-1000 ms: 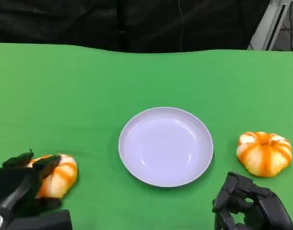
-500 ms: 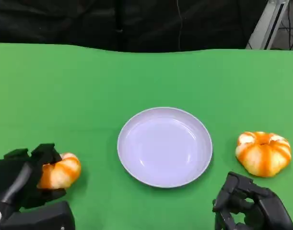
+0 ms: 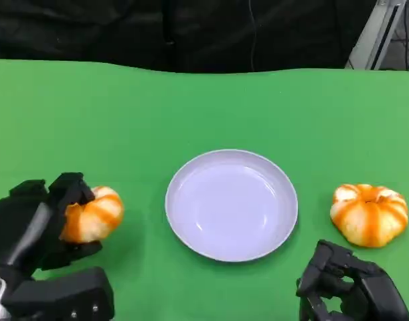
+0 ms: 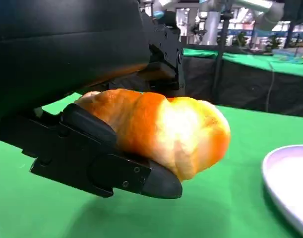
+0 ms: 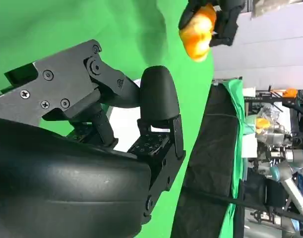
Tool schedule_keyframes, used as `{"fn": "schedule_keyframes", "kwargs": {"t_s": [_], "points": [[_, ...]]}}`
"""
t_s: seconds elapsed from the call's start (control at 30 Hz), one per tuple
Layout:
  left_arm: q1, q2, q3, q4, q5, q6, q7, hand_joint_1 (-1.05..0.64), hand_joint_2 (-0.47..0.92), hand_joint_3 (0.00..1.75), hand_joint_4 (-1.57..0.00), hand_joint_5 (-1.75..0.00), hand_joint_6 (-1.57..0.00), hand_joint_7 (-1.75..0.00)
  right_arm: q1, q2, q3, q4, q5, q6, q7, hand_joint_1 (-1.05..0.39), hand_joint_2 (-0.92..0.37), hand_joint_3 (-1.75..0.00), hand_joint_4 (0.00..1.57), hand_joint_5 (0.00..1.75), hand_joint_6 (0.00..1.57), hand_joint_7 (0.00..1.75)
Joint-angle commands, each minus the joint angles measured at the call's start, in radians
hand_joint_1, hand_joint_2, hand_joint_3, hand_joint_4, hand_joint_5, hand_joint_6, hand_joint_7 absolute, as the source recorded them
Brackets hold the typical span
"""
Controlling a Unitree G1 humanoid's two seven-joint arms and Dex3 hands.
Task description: Grasp the bread from the table and place it into the plate.
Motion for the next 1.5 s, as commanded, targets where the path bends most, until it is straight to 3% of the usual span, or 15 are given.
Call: {"fn": "schedule_keyframes", "kwargs": {"t_s": [0.03,0.37,0.5,0.73,0.93,1.17,1.43,1.5], "points": [[-0.049,-0.01,-0.002,-0.05,0.011,0.015,-0.04,-0.1,0.92,0.27,-0.65,-1.75,-0.52,-1.75,-0.002,-0.01,-0.006,-0.001,0.007,0.002,0.0,-0.14,-0.68,-0.99,0.78,1.75,0.74,1.52],[-0.234,-0.128,-0.107,0.067,0.06,-0.002,-0.056,-0.1,0.91,0.27,-0.67,-1.75,-0.56,-1.75,-0.003,-0.008,-0.003,0.001,-0.002,-0.006,-0.007,-0.13,-0.68,-0.97,0.77,1.75,0.74,1.51],[-0.248,-0.135,-0.112,0.088,0.062,-0.007,-0.048,-0.1,0.91,0.28,-0.68,-1.75,-0.57,-1.75,-0.003,-0.008,-0.003,0.002,-0.003,-0.008,-0.007,-0.13,-0.68,-0.98,0.77,1.75,0.74,1.51],[-0.369,-0.246,-0.191,0.233,0.077,-0.026,-0.047,-0.14,0.92,0.29,-0.67,-1.75,-0.54,-1.75,-0.004,-0.007,-0.004,0.01,0.005,-0.014,-0.002,-0.14,-0.68,-0.99,0.78,1.75,0.74,1.51],[-0.392,-0.26,-0.204,0.268,0.075,-0.027,-0.044,-0.15,0.91,0.3,-0.67,-1.75,-0.54,-1.75,-0.005,-0.006,-0.005,0.012,0.004,-0.016,-0.002,-0.14,-0.67,-0.99,0.78,1.75,0.74,1.51],[-0.451,-0.357,-0.276,0.42,0.103,-0.01,-0.011,-0.1,0.87,0.28,-0.69,-1.75,-0.51,-1.75,0.008,0.0,0.008,-0.008,-0.016,-0.011,-0.022,-0.14,-0.67,-1.01,0.78,1.75,0.74,1.53],[-0.469,-0.384,-0.296,0.473,0.09,-0.013,-0.029,-0.09,0.89,0.27,-0.68,-1.75,-0.56,-1.75,0.014,-0.002,0.018,-0.012,-0.018,-0.018,-0.021,-0.14,-0.66,-1.02,0.77,1.75,0.73,1.54],[-0.469,-0.39,-0.3,0.477,0.087,-0.002,-0.046,-0.09,0.9,0.18,-0.62,-1.75,-0.6,-1.65,0.014,-0.001,0.02,-0.013,-0.022,-0.021,-0.023,-0.15,-0.67,-1.02,0.77,1.75,0.72,1.54]]}}
